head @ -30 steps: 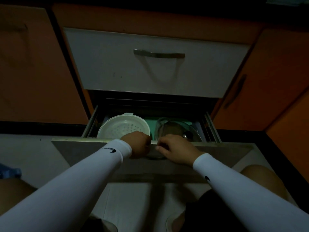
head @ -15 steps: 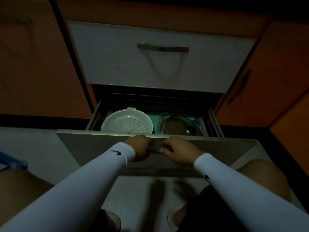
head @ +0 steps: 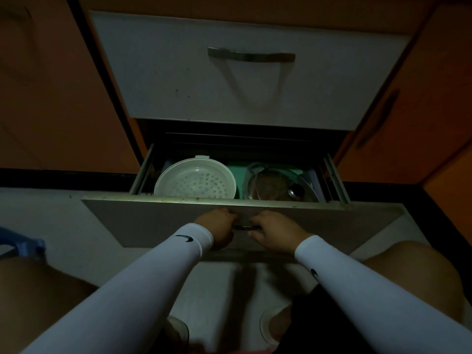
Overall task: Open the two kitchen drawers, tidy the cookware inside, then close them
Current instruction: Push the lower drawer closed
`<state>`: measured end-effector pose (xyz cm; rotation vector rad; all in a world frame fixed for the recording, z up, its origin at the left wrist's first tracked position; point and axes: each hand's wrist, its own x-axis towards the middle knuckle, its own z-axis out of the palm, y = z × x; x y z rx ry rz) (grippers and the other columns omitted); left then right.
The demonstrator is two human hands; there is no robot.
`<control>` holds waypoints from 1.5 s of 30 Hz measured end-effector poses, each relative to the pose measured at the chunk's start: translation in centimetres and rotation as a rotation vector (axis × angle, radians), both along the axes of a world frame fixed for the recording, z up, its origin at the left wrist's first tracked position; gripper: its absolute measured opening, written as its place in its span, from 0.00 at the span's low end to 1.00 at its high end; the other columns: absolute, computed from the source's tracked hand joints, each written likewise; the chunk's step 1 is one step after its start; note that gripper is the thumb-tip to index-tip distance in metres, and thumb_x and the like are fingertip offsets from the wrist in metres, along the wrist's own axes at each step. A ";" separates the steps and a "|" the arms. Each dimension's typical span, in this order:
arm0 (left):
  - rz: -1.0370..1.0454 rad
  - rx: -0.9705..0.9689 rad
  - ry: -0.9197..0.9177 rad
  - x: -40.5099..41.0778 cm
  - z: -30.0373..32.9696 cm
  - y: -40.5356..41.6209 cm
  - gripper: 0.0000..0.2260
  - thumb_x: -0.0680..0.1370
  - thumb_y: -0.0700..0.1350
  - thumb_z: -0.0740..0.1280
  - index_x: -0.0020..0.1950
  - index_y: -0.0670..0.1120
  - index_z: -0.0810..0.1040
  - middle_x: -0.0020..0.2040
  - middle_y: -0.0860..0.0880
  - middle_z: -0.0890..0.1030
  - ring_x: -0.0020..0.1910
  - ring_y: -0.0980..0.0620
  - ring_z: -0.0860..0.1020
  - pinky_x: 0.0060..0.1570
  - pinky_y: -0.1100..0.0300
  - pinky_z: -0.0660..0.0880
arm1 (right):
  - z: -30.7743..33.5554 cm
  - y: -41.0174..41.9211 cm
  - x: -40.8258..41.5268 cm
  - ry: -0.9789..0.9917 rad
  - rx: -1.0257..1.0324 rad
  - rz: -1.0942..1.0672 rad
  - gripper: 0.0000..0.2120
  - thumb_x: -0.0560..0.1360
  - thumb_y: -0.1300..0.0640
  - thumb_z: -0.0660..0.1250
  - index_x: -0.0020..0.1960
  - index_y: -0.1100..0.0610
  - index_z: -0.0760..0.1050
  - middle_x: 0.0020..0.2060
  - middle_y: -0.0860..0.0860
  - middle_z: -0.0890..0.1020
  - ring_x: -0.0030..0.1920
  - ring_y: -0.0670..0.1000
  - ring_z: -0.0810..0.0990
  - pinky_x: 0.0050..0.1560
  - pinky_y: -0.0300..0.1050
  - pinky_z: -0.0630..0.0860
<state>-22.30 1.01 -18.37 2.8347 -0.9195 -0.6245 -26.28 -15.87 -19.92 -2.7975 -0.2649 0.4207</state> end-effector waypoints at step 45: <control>-0.075 0.077 -0.457 5.0 -3.8 -1.5 0.09 0.78 0.47 0.62 0.51 0.47 0.81 0.48 0.46 0.83 0.46 0.44 0.81 0.37 0.55 0.68 | -1.1 -0.3 5.4 -0.020 -0.124 0.022 0.15 0.80 0.50 0.58 0.53 0.58 0.79 0.49 0.57 0.81 0.50 0.57 0.79 0.46 0.45 0.70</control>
